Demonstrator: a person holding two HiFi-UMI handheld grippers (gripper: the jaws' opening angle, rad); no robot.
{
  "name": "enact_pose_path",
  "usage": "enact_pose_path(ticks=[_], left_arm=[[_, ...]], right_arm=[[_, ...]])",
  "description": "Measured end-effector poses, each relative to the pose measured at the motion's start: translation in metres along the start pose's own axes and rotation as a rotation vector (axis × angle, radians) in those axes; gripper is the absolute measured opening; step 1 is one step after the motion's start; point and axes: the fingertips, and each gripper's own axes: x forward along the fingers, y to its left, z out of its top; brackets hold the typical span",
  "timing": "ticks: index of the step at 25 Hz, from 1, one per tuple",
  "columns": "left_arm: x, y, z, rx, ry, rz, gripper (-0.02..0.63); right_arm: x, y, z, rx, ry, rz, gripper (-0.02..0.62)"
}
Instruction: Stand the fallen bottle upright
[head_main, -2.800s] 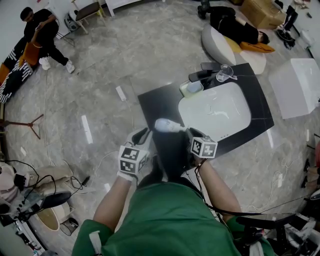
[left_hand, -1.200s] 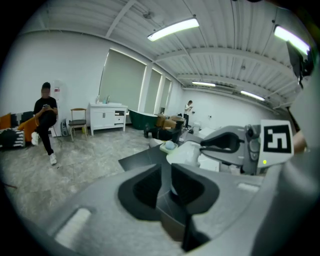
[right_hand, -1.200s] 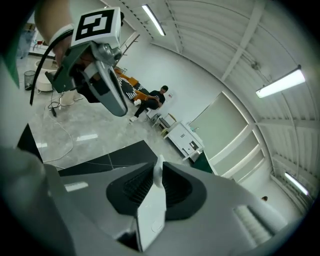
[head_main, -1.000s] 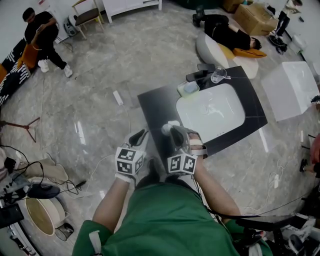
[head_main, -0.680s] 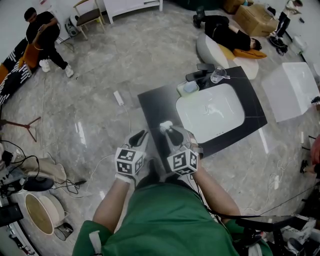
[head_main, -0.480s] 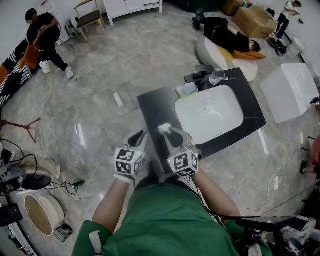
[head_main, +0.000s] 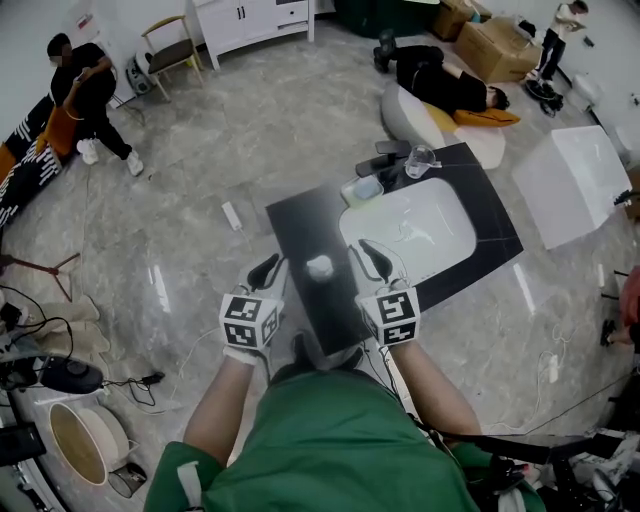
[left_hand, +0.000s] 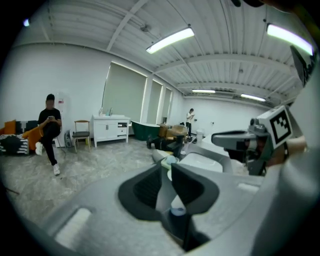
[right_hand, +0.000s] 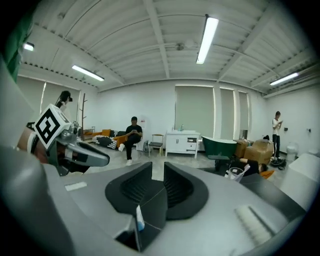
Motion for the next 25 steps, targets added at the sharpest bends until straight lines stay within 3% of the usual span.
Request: enact_pose_path(ticks=[9, 16, 25], left_arm=[[-0.012, -0.009, 0.072, 0.075, -0.125, 0.006, 0.061], [-0.02, -0.014, 0.102, 0.111, -0.182, 0.007, 0.061], [-0.023, -0.013, 0.115, 0.12, -0.212, 0.013, 0.061]], right_arm=[[-0.035, -0.038, 0.064, 0.06, -0.18, -0.077, 0.046], [-0.044, -0.041, 0.079, 0.045, -0.204, -0.096, 0.041], [-0.051, -0.043, 0.091, 0.012, -0.222, -0.108, 0.041]])
